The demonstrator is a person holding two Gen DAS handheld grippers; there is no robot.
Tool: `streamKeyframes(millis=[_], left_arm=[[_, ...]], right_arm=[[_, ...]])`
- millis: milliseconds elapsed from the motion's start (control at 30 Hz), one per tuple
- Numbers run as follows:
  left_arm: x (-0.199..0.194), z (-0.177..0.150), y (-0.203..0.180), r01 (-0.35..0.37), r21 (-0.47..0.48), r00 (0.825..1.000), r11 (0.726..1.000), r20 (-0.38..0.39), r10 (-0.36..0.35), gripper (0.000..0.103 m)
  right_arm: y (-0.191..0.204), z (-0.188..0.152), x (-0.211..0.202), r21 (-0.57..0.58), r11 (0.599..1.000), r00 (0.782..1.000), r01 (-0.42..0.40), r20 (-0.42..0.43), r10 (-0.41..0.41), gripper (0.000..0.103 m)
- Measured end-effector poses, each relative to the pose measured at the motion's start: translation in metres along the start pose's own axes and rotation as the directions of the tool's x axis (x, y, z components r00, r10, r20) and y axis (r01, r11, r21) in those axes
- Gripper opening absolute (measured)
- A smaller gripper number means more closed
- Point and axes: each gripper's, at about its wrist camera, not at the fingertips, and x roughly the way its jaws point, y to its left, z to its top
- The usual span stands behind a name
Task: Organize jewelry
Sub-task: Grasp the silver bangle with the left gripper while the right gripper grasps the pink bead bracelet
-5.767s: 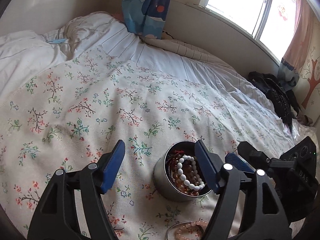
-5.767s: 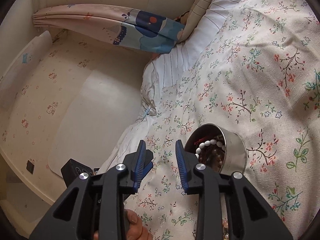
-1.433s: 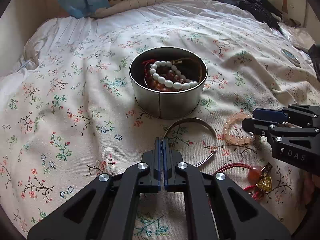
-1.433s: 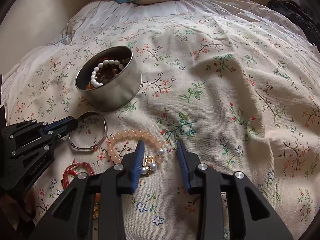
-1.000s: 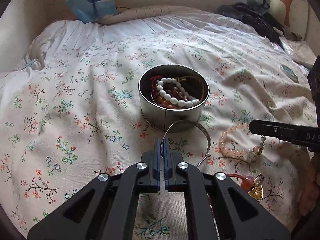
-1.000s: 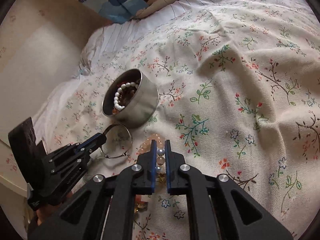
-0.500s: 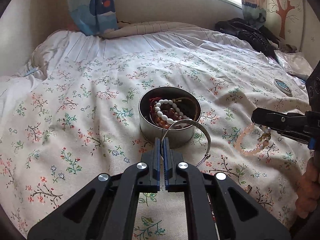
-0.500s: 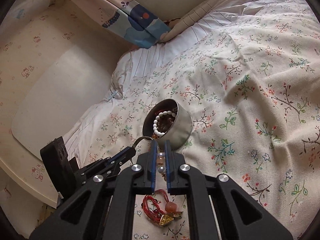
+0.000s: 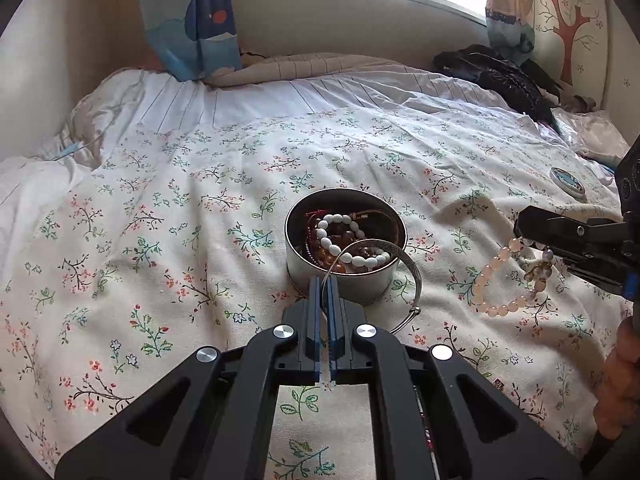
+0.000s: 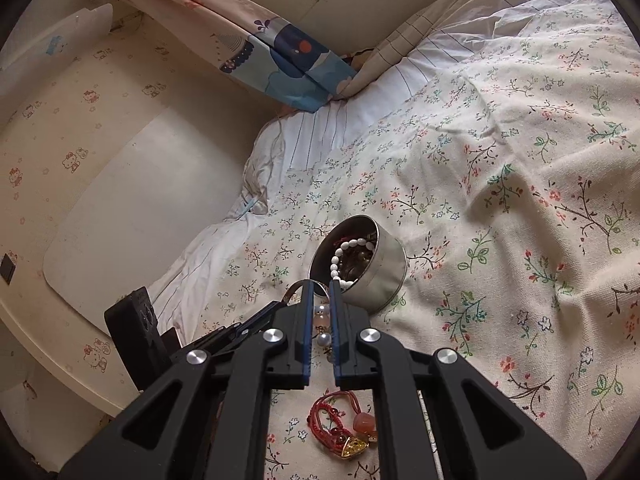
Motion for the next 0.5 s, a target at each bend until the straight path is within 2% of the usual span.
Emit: streamKeyframes(millis=[500], left_arm=[[-0.0024, 0.0041, 0.0022, -0.006, -0.011, 1.000, 1.000, 0.022, 0.006, 0.003]], right_arm=[[0.0021, 0.0041, -0.0016, 0.019, 0.998, 0.998, -0.062, 0.022, 0.061, 0.009]])
